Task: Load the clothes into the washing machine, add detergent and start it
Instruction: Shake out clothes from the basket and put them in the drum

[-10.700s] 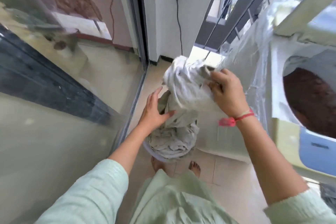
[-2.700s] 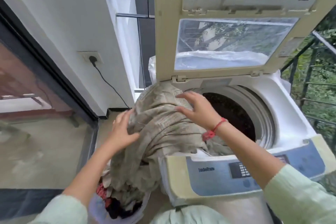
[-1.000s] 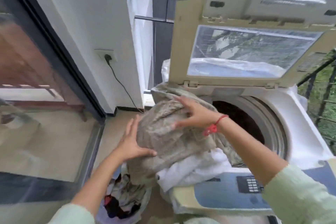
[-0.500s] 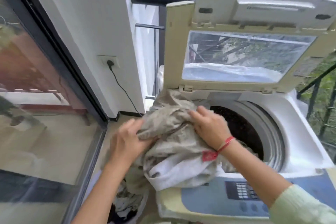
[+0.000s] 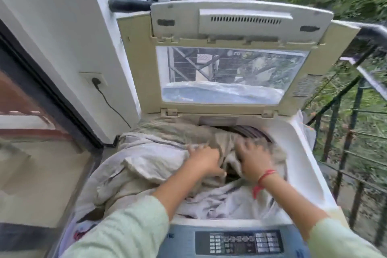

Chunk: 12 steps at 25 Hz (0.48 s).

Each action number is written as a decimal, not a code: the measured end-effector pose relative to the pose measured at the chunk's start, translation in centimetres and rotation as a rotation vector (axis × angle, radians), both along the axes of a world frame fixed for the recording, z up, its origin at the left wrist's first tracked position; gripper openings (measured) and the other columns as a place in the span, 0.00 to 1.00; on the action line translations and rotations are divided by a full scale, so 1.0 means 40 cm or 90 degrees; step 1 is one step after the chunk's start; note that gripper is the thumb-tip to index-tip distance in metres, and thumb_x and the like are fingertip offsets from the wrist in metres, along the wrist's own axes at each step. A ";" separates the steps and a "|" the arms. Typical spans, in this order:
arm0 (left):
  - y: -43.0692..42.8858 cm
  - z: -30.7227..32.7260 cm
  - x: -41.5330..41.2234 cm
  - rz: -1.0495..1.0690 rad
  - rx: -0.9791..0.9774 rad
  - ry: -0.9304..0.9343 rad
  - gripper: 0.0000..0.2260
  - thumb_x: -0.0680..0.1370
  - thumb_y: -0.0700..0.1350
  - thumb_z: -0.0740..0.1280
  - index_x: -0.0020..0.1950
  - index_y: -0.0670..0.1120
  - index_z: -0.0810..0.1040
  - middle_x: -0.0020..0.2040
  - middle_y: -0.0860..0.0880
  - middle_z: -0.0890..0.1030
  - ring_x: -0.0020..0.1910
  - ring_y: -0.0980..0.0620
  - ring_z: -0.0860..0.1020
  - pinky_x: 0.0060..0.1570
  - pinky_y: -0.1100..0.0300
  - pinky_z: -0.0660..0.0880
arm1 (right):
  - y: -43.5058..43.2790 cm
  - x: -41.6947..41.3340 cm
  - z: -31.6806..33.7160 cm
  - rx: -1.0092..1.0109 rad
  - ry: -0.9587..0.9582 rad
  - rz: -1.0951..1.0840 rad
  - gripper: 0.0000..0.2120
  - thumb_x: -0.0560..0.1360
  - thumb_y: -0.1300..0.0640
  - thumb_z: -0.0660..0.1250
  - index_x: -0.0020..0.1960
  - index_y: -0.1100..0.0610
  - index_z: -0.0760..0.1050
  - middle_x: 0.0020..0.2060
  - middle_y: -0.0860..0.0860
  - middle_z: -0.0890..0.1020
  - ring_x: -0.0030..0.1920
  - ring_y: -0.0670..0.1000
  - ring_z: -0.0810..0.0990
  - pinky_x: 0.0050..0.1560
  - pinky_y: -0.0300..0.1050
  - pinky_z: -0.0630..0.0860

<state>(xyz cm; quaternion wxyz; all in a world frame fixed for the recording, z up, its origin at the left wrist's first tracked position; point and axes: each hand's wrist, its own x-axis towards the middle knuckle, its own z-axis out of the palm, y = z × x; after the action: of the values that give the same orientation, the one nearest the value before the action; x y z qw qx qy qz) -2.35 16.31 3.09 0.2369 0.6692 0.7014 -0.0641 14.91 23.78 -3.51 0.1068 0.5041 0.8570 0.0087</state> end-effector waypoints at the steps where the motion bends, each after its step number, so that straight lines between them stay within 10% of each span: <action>1: -0.033 -0.008 -0.036 0.005 -0.005 -0.028 0.25 0.72 0.61 0.66 0.66 0.52 0.70 0.67 0.47 0.71 0.70 0.45 0.64 0.69 0.36 0.53 | -0.021 -0.035 -0.079 -0.178 -0.121 0.024 0.36 0.70 0.47 0.68 0.73 0.53 0.56 0.69 0.59 0.65 0.64 0.62 0.70 0.62 0.57 0.70; 3: -0.125 0.006 -0.131 0.091 0.101 -0.164 0.24 0.72 0.62 0.65 0.67 0.56 0.70 0.69 0.51 0.68 0.73 0.50 0.60 0.71 0.39 0.51 | -0.060 -0.097 -0.172 -0.452 -0.329 0.032 0.39 0.69 0.49 0.73 0.73 0.57 0.59 0.72 0.58 0.63 0.69 0.60 0.66 0.69 0.55 0.65; 6: -0.289 0.039 -0.352 0.275 0.385 -0.266 0.28 0.68 0.68 0.62 0.61 0.53 0.76 0.62 0.50 0.75 0.64 0.49 0.70 0.66 0.52 0.64 | -0.057 -0.205 -0.083 -0.458 -0.436 0.087 0.33 0.68 0.46 0.73 0.68 0.57 0.70 0.66 0.55 0.73 0.64 0.57 0.74 0.63 0.53 0.72; 10: -0.484 -0.100 -0.645 0.451 0.244 -0.196 0.52 0.53 0.78 0.64 0.70 0.50 0.67 0.67 0.46 0.69 0.67 0.47 0.66 0.66 0.51 0.63 | -0.046 -0.407 0.201 -0.144 0.040 0.201 0.21 0.73 0.48 0.65 0.64 0.52 0.71 0.62 0.55 0.77 0.60 0.58 0.76 0.58 0.52 0.75; 12: -0.528 -0.198 -0.707 0.417 0.022 -0.240 0.64 0.46 0.77 0.70 0.76 0.53 0.53 0.75 0.46 0.58 0.73 0.47 0.59 0.70 0.51 0.60 | -0.120 -0.557 0.278 -0.209 0.247 0.287 0.37 0.68 0.36 0.67 0.73 0.44 0.59 0.71 0.55 0.66 0.69 0.58 0.66 0.67 0.59 0.66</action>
<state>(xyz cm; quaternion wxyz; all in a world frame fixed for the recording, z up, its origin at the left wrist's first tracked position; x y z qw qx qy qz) -30.62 -4.81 -4.82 0.3582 0.4134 0.8233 0.1512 -7.35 18.96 7.62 0.0169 0.2705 0.9411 -0.2024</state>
